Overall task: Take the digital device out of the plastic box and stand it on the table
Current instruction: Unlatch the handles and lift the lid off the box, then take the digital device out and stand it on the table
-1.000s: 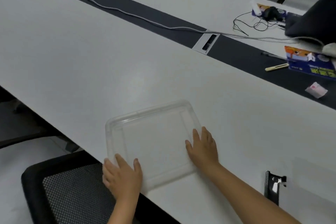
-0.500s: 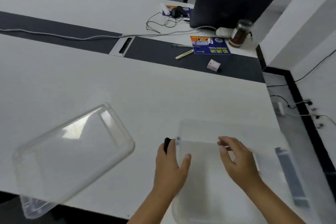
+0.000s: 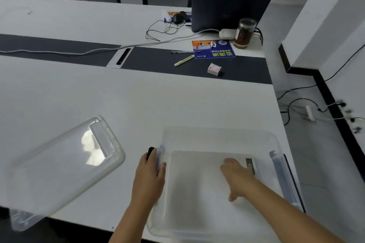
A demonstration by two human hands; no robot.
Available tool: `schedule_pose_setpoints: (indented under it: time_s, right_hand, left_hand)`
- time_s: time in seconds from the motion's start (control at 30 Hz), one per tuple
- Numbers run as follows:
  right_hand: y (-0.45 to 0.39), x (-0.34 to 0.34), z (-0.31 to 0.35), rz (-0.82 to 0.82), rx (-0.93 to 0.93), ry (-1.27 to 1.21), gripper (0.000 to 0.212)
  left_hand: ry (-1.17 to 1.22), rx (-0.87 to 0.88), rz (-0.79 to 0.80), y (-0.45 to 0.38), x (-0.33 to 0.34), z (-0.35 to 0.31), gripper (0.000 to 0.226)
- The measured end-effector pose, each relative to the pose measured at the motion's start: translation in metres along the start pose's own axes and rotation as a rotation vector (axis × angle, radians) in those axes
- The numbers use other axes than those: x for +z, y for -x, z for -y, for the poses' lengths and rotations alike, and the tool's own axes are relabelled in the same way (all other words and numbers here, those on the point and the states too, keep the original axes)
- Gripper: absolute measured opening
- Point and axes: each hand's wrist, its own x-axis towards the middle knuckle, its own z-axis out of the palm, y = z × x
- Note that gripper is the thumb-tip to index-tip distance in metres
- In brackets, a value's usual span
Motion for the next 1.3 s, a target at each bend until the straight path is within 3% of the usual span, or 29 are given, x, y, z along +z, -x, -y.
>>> schedule_pose_setpoints:
  time_s: [0.23,0.37,0.57,0.7,0.77,0.83,0.9,1.0,1.1,1.2,1.3]
  right_hand:
    - [-0.005,-0.002,-0.01,-0.041,0.13,-0.186,0.094]
    - [-0.007,-0.001,-0.016,-0.162,0.127,-0.356,0.085]
    - [-0.009,-0.009,-0.009,-0.114,0.252,-0.453,0.073]
    - [0.009,-0.023,-0.014,-0.203,0.103,-0.8,0.078]
    - [0.031,-0.03,-0.015,-0.294,-0.039,-0.944,0.079]
    - [0.055,-0.034,-0.015,-0.393,-0.121,-1.063,0.066]
    - [0.075,-0.034,-0.017,-0.487,-0.163,-1.142,0.054]
    - [0.094,-0.032,-0.016,-0.554,-0.257,-1.094,0.053]
    - [0.099,-0.027,-0.01,-0.571,-0.315,-0.998,0.047]
    - [0.096,-0.02,-0.005,-0.597,-0.34,-1.099,0.052]
    - [0.09,-0.016,-0.001,-0.595,-0.321,-1.441,0.044]
  left_hand:
    - [-0.001,-0.005,0.002,0.001,0.002,0.0,0.043]
    - [-0.044,-0.012,-0.01,-0.002,0.004,0.0,0.039]
    - [-0.123,-0.019,-0.007,0.0,0.004,-0.003,0.042]
    - [-0.331,-0.018,-0.009,0.001,0.001,-0.005,0.045]
    - [-0.377,0.048,-0.1,0.001,0.006,-0.004,0.054]
    - [-0.248,0.161,-0.156,0.003,0.006,-0.014,0.051]
    - [0.066,0.161,-0.068,0.005,-0.002,-0.033,0.037]
    - [0.486,-0.024,0.351,0.007,0.0,-0.054,0.025]
    - [0.666,-0.092,0.551,0.009,0.006,-0.063,0.023]
    - [0.749,-0.15,0.504,0.011,0.01,-0.062,0.022]
    - [0.775,-0.182,0.42,0.011,0.01,-0.061,0.021]
